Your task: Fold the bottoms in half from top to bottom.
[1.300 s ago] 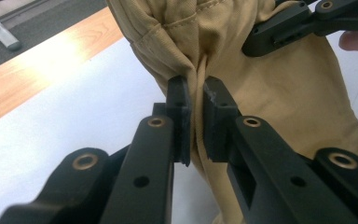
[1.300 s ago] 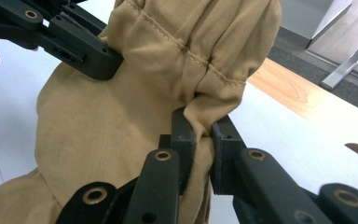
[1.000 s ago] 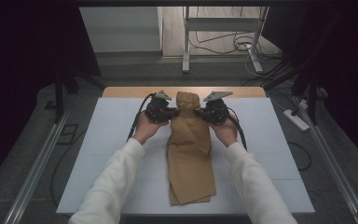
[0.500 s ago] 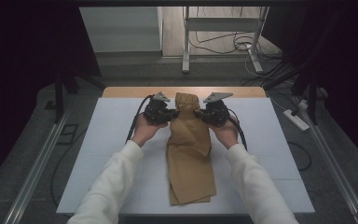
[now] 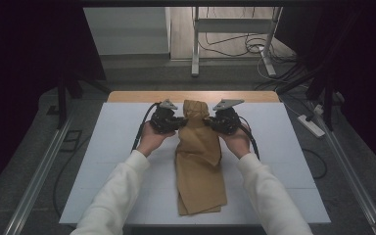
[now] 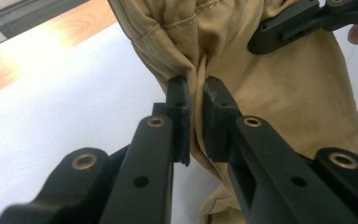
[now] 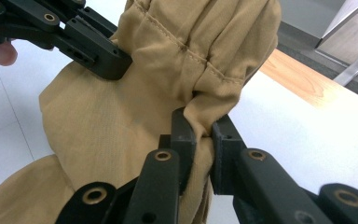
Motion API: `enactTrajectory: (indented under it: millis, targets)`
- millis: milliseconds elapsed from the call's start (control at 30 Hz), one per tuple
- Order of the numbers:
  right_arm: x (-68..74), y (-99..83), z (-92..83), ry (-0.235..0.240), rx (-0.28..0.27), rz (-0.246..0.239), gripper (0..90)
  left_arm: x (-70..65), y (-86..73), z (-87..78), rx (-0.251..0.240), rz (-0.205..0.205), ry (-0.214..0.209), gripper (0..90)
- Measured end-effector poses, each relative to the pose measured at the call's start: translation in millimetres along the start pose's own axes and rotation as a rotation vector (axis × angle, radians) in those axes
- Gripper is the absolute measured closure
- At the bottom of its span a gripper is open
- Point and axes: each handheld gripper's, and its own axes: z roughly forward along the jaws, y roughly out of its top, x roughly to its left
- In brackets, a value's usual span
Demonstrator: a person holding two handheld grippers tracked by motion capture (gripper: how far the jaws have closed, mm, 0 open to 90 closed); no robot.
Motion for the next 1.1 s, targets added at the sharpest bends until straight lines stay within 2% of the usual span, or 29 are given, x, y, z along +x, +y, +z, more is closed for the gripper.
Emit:
enactTrajectory:
  millis: [1100]
  targets:
    - [5.3, -7.4, -5.5, 0.032, -0.001, 0.009, 81.9, -6.1, -8.2, -3.2, 0.007, 0.008, -0.024, 81.3]
